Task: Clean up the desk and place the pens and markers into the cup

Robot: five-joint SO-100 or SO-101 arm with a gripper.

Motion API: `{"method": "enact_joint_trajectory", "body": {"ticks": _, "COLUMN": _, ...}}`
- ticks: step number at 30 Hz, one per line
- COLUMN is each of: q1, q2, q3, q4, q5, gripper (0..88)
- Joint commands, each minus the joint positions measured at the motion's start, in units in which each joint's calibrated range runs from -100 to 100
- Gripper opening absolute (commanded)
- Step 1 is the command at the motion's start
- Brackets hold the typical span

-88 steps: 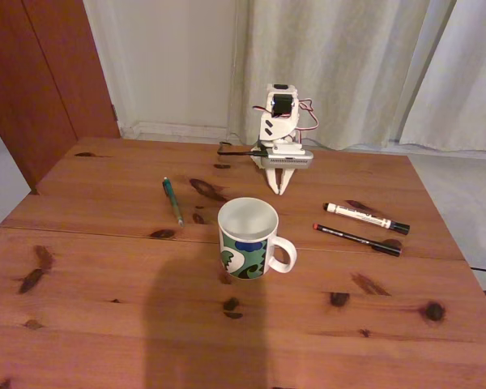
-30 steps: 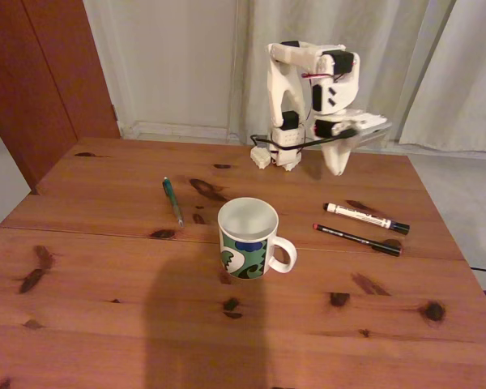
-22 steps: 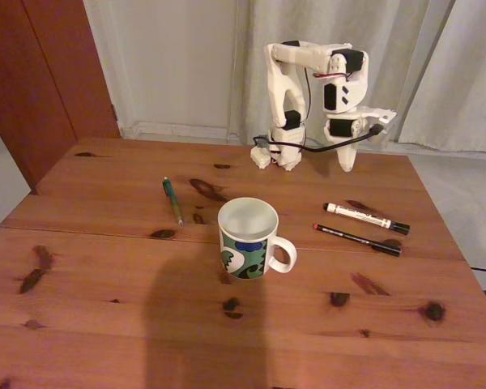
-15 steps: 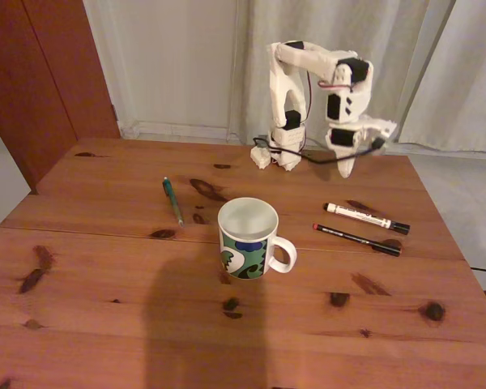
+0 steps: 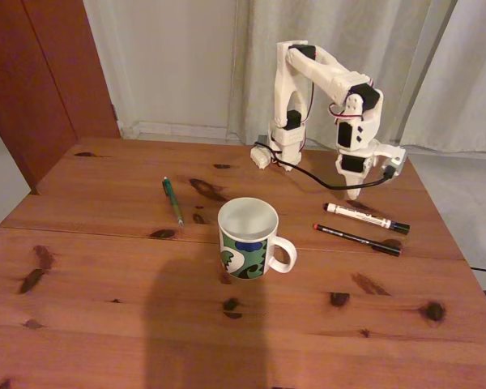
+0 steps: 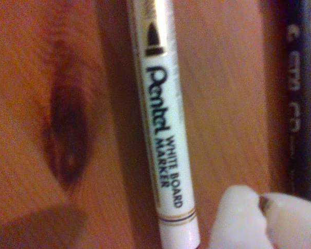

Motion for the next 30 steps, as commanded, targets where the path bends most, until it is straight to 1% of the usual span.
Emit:
{"method": "enact_joint_trajectory", "body": {"ticks": 1, "q1": -0.18, "q2": -0.09, "q3": -2.01, "q4": -1.57, "q5": 0.15, "gripper": 1.5}}
{"method": "enact_joint_trajectory", "body": {"ticks": 3, "q1": -0.18, "q2": -0.09, "q3": -2.01, "q4": -1.57, "q5": 0.25, "gripper": 4.7}}
{"method": "enact_joint_trajectory", "body": {"ticks": 7, "q1": -0.26, "q2": -0.09, "q3": -1.74, "q4": -1.57, "q5": 0.10, "gripper": 14.0}}
{"method": "enact_joint_trajectory", "body": {"ticks": 10, "q1": -0.34, "q2": -0.01, "q3": -1.56, "q4": -1.57, "q5": 0.04, "gripper": 18.1}}
{"method": "enact_joint_trajectory", "body": {"ticks": 16, "q1": -0.58, "q2": 0.16, "q3": -1.47, "q4": -1.57, "q5": 0.10, "gripper": 18.2}}
{"method": "enact_joint_trajectory", "body": {"ticks": 21, "q1": -3.32, "q2": 0.16, "q3": -0.48, "q4": -1.57, "q5": 0.04, "gripper": 18.2}}
{"method": "enact_joint_trajectory", "body": {"ticks": 30, "q1": -4.85, "q2": 0.16, "q3": 7.81, "q4": -10.08, "q5": -0.01, "gripper": 18.1}}
